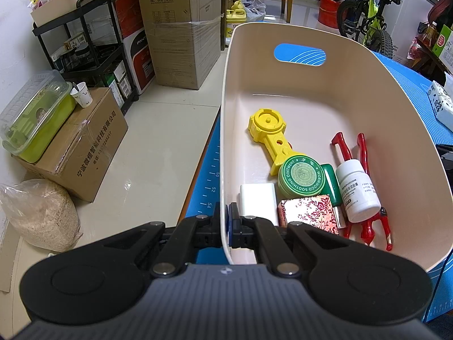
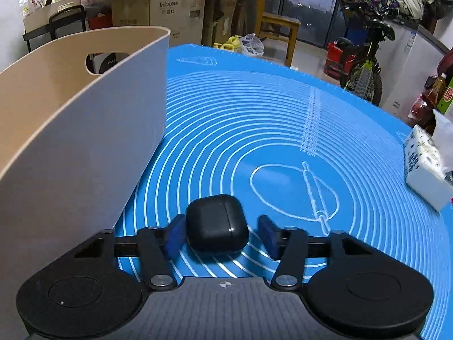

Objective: Organize rigid objects
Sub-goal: 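Grasp the black earbud case with the right tool, then carry the black earbud case into the basket and release it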

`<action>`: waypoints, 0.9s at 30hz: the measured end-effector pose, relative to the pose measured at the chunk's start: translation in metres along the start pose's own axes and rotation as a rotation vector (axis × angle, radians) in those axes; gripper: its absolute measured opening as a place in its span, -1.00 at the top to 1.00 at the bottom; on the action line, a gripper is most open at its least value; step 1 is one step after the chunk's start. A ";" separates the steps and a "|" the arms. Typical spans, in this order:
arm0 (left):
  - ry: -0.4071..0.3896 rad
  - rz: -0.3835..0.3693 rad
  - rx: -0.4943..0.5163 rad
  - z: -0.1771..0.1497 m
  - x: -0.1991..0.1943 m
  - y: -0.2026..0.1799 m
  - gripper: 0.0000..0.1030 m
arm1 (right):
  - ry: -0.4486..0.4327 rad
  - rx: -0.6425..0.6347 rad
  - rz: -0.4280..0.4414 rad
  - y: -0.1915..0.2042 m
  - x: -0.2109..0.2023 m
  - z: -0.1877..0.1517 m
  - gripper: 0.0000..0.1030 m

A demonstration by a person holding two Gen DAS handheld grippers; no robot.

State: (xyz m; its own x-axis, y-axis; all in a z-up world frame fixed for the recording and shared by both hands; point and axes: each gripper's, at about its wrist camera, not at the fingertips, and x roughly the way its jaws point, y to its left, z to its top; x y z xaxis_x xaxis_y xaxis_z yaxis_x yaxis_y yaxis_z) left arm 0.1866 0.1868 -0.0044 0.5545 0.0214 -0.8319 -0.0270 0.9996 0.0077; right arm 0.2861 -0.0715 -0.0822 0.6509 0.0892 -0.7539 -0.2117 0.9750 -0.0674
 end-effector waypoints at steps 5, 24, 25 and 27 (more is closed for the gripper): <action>0.000 -0.001 -0.001 0.000 0.000 0.000 0.91 | -0.011 0.013 0.008 0.001 -0.003 -0.002 0.06; 0.001 -0.002 -0.002 0.000 0.000 -0.001 0.91 | -0.306 0.020 0.080 0.035 -0.132 0.027 0.06; 0.001 -0.002 -0.002 0.000 0.000 -0.001 0.91 | -0.307 0.002 0.096 0.043 -0.134 0.030 0.06; 0.001 -0.002 -0.002 0.000 0.000 -0.001 0.91 | -0.298 -0.028 0.125 0.057 -0.135 0.036 0.06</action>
State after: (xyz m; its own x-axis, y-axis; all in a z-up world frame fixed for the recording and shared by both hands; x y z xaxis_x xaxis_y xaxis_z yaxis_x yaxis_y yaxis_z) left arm 0.1869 0.1861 -0.0046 0.5541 0.0194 -0.8323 -0.0272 0.9996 0.0052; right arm 0.2126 -0.0208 0.0393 0.8025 0.2674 -0.5334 -0.3207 0.9471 -0.0077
